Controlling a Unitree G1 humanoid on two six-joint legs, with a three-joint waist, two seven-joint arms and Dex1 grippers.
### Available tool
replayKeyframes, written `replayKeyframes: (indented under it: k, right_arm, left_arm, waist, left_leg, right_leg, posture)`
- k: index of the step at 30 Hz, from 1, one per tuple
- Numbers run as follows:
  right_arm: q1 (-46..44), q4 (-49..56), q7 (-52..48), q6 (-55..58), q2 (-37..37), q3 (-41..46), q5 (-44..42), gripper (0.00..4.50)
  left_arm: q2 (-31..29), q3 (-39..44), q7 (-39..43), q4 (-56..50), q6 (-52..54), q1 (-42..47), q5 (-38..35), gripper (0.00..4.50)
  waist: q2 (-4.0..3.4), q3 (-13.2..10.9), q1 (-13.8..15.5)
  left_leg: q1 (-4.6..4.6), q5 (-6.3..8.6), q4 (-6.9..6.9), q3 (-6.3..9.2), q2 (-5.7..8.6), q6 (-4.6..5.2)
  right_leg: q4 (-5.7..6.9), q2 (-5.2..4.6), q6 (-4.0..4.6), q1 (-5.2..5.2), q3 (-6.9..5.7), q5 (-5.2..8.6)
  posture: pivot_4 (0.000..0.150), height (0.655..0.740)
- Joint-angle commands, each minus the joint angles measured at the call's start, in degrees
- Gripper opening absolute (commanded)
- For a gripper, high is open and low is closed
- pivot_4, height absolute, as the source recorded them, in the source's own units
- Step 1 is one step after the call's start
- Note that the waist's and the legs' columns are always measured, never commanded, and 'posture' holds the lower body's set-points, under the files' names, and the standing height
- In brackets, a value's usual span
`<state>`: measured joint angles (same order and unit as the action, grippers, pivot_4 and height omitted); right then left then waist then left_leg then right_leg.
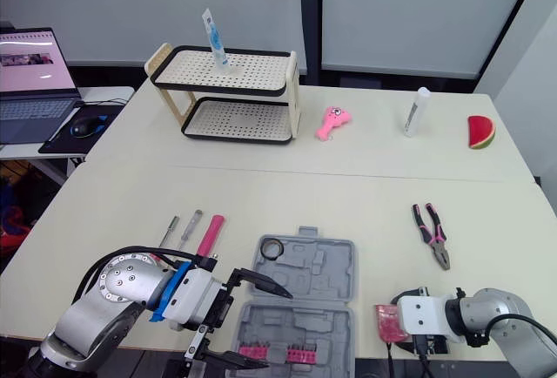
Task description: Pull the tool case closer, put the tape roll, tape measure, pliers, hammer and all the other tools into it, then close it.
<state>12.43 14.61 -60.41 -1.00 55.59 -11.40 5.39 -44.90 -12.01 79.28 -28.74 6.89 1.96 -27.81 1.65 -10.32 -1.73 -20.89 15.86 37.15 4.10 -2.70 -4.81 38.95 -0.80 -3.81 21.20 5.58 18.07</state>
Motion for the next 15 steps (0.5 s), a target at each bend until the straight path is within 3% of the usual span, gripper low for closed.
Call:
replayKeyframes:
  k: [1,8,15]
  right_arm:
    - [-0.43,0.12,0.02,-0.98,-0.61,-0.02,-0.68,3.20]
    - [-0.03,4.66,1.32,7.71,-0.76,3.40,-2.64,3.20]
    - [-5.96,20.90,0.18,33.71,1.66,5.61,-5.71,3.20]
  left_arm:
    - [0.14,0.01,-0.37,-0.88,-0.39,0.66,-0.23,4.50]
    - [-0.07,2.28,-3.00,0.68,2.04,1.45,-1.14,4.50]
    - [-1.25,5.62,-5.33,6.14,1.84,2.27,1.62,4.50]
  waist:
    - [0.00,0.00,0.00]
    - [-0.02,-0.01,0.01]
    - [-0.15,-0.18,-0.15]
  left_leg:
    - [0.00,0.00,0.00,0.00,0.00,0.00]
    - [0.00,0.00,0.00,0.01,0.00,0.00]
    - [-0.02,0.00,-0.06,0.04,0.00,0.00]
  right_leg:
    - [0.00,0.00,0.00,0.00,0.00,0.00]
    - [0.01,0.00,0.00,0.01,0.00,0.00]
    - [0.00,0.02,-0.07,0.09,0.00,0.05]
  posture:
    - [0.150,0.7350]
    - [0.150,0.7350]
    - [0.150,0.7350]
